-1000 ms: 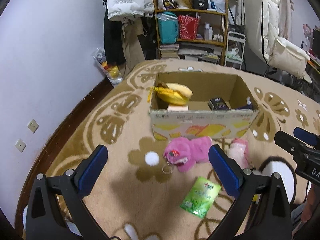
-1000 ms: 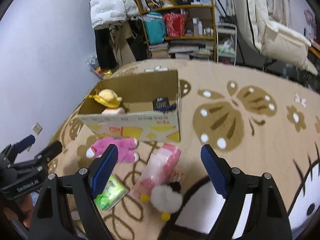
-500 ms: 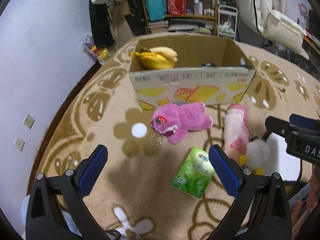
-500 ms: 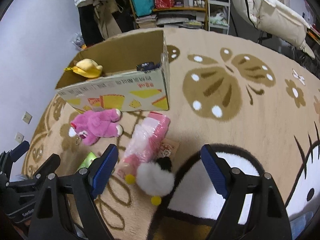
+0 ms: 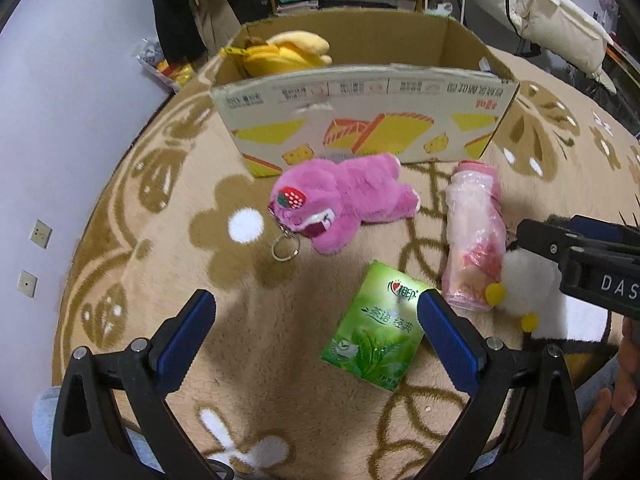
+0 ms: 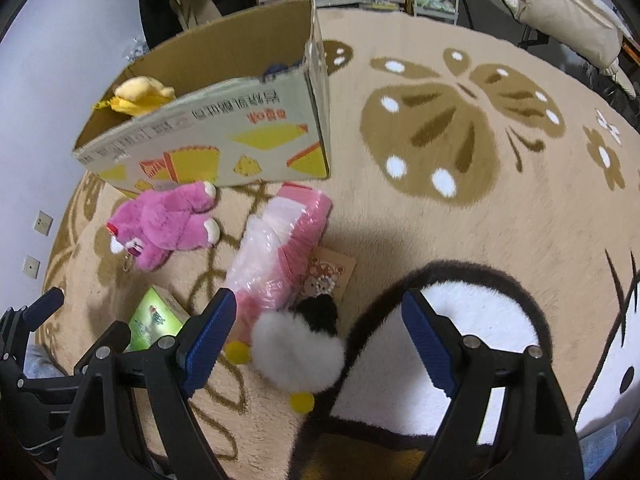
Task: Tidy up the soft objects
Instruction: 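Lower the left gripper to the green tissue pack while the right gripper approaches the white fluffy plush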
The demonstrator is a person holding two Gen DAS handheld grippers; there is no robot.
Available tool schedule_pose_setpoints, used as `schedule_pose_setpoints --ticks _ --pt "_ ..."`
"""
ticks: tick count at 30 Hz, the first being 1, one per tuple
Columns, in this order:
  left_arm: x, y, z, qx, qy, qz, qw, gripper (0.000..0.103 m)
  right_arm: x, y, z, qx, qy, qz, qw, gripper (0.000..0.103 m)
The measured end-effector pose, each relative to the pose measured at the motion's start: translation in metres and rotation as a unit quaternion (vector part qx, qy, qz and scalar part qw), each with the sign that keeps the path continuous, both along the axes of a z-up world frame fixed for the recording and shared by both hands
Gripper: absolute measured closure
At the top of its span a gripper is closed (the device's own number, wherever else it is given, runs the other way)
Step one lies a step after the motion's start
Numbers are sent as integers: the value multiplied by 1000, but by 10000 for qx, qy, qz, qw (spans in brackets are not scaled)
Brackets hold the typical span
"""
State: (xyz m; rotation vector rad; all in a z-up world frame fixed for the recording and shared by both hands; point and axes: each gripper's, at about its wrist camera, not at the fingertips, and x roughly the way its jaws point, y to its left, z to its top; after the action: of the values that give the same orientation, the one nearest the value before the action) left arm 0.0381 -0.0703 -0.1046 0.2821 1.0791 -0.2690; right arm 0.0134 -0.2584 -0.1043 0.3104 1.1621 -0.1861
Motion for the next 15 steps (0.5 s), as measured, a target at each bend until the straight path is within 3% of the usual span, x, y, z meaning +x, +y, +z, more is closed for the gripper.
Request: schedule_pose_setpoints --ticks 15 --pt "3 -7 -14 93 277 -194 9994 3 7 1 -33 143 713 107 9973 14"
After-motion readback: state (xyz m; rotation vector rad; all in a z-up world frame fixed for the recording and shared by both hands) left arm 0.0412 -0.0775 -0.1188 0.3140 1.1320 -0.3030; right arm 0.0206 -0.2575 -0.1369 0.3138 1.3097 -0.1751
